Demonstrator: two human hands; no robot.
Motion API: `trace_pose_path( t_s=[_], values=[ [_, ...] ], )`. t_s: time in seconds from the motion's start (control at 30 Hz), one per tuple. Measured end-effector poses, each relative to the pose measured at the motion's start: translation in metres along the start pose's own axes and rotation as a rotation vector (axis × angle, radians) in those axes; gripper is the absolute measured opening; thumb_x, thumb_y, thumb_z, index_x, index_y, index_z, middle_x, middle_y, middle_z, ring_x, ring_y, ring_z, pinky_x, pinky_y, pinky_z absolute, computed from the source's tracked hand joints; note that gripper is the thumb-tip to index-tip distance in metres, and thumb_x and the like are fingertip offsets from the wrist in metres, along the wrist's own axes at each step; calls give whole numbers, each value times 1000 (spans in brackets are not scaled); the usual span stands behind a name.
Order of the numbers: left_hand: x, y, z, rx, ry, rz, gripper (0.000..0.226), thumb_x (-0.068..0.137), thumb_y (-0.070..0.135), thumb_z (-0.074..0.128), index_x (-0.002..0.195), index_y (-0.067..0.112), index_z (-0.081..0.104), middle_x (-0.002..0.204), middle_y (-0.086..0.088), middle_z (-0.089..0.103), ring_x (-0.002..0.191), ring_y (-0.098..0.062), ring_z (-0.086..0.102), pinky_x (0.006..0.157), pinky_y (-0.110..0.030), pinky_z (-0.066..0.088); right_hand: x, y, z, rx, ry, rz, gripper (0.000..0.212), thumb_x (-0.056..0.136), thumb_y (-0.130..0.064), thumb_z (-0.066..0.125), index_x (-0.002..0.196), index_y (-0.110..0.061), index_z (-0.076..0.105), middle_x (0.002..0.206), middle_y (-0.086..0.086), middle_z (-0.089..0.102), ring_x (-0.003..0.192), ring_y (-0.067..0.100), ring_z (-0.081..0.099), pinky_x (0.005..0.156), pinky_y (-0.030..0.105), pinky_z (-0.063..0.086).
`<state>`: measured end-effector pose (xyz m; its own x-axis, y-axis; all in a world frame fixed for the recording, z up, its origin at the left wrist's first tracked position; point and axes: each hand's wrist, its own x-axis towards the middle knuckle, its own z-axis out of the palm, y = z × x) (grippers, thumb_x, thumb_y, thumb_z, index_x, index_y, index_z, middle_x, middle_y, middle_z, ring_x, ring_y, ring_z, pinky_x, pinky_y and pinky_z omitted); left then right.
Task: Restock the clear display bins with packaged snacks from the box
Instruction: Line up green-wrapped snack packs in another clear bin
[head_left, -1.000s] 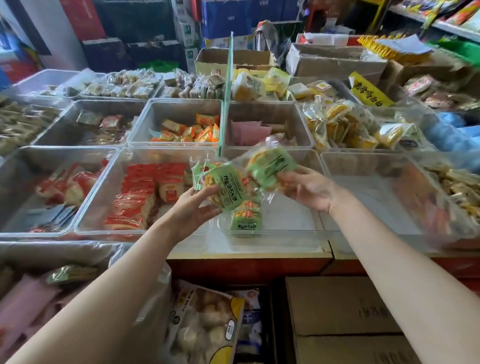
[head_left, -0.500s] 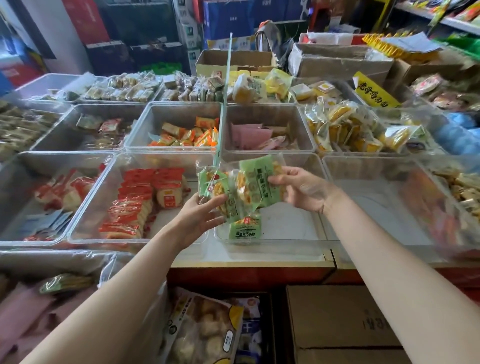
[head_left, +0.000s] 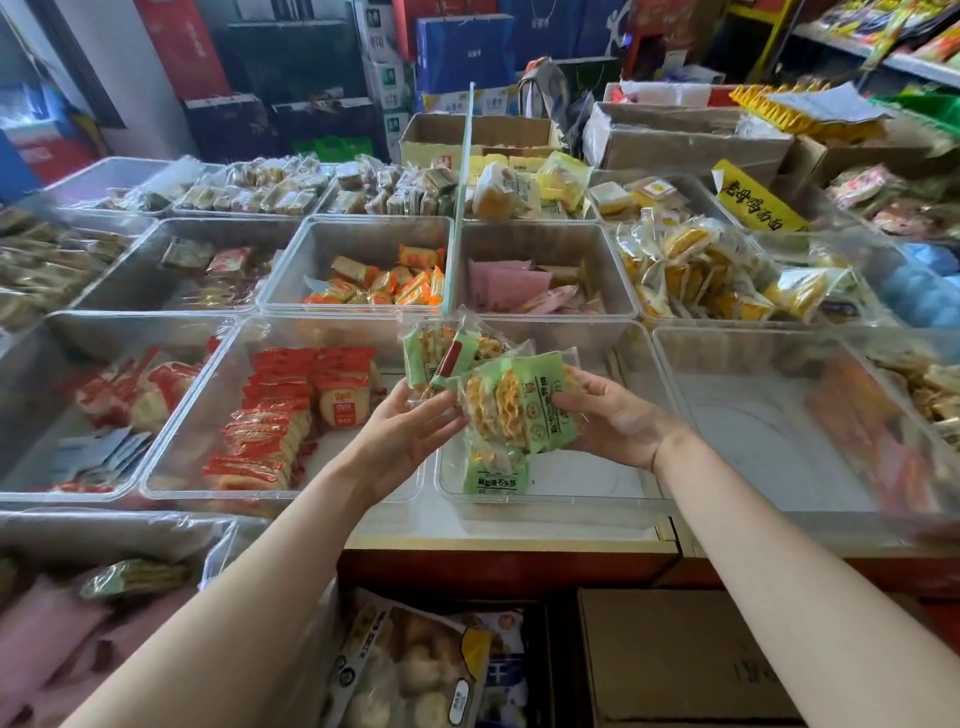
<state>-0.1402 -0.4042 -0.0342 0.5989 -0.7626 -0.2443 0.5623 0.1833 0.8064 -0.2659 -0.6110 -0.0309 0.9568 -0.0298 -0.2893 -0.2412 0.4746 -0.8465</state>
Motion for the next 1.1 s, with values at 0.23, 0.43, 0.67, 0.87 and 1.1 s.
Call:
trace_pose_path(
  t_s=[0.23,0.43,0.67,0.87,1.1],
  values=[
    [9,5,-5,-91,91,17,26,93,5,51,118,4,52,115,-13,65,93,-21,70,75,-24,57,-2,-5,-15,469,235,-251,62,30,-22,96,87,-8,76,99,18,68,88,31,63,61,34,57],
    [12,5,-6,-56,106,27,30,92,2,51,121,7,48,115,-13,63,90,-21,70,75,-26,58,-7,-12,-12,434,309,-261,41,63,-23,77,101,-12,66,106,13,65,82,26,69,72,38,54],
    [10,0,6,181,73,137,39,84,-12,56,107,20,47,113,-16,56,98,-22,64,80,-32,58,4,3,10,512,206,-321,94,47,-29,91,129,-7,50,124,22,59,109,43,59,91,56,48],
    [4,4,7,290,-40,45,52,78,7,68,122,21,44,126,-15,54,104,-23,65,86,-35,55,13,15,22,505,45,-278,70,80,-50,54,137,-11,45,136,24,49,125,50,42,101,67,31],
    [11,5,4,148,12,-244,42,92,42,51,125,16,54,126,-21,55,110,-34,61,86,-38,56,16,7,31,540,210,-318,45,81,-41,53,111,-11,67,114,17,64,100,35,64,87,50,50]
  ],
)
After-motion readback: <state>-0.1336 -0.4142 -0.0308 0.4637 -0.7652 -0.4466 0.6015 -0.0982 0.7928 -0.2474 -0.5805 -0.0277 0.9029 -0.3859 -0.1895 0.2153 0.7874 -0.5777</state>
